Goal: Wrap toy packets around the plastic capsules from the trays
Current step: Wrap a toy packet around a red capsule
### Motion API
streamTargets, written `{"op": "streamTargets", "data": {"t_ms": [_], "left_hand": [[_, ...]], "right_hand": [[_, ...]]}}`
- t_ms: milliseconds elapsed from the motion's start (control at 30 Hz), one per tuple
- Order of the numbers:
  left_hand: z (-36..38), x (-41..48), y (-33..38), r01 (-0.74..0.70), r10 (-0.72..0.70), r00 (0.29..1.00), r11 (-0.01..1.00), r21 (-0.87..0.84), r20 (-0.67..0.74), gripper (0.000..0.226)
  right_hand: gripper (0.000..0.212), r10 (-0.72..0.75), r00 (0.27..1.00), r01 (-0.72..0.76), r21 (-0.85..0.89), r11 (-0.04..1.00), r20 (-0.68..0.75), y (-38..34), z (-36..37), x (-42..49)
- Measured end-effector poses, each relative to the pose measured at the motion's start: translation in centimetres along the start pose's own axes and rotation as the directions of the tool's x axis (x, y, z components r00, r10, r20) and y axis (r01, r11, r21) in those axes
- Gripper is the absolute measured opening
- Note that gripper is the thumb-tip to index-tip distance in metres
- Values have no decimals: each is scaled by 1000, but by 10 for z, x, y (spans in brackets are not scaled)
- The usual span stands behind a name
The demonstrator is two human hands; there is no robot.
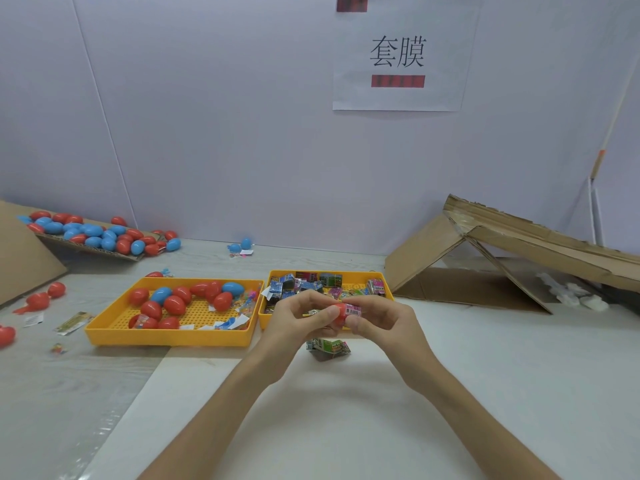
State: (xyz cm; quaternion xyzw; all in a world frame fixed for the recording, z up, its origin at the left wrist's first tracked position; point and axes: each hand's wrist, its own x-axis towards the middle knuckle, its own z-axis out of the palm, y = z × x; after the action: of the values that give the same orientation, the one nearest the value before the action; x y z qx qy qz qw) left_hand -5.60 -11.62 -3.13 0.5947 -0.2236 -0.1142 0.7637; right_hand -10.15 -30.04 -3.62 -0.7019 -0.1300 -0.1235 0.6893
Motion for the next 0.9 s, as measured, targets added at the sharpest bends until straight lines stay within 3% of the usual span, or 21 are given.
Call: {"op": "streamTargets", "data": {"t_ms": [633, 800, 900], "left_hand": [[-1, 0, -2, 52, -52, 998, 999, 7, 29, 16], [2, 0, -1, 50, -50, 999, 997, -50, 3, 29], [4, -1, 0, 52, -52, 999, 998, -20, -9, 27]], "right_hand": [[28, -24, 1000, 23, -71, 997, -11, 5, 2, -2], [43, 9, 1000, -8, 25, 1000, -27, 3, 4, 0], [40, 35, 999, -33, 58, 998, -22, 2, 3, 0]]}}
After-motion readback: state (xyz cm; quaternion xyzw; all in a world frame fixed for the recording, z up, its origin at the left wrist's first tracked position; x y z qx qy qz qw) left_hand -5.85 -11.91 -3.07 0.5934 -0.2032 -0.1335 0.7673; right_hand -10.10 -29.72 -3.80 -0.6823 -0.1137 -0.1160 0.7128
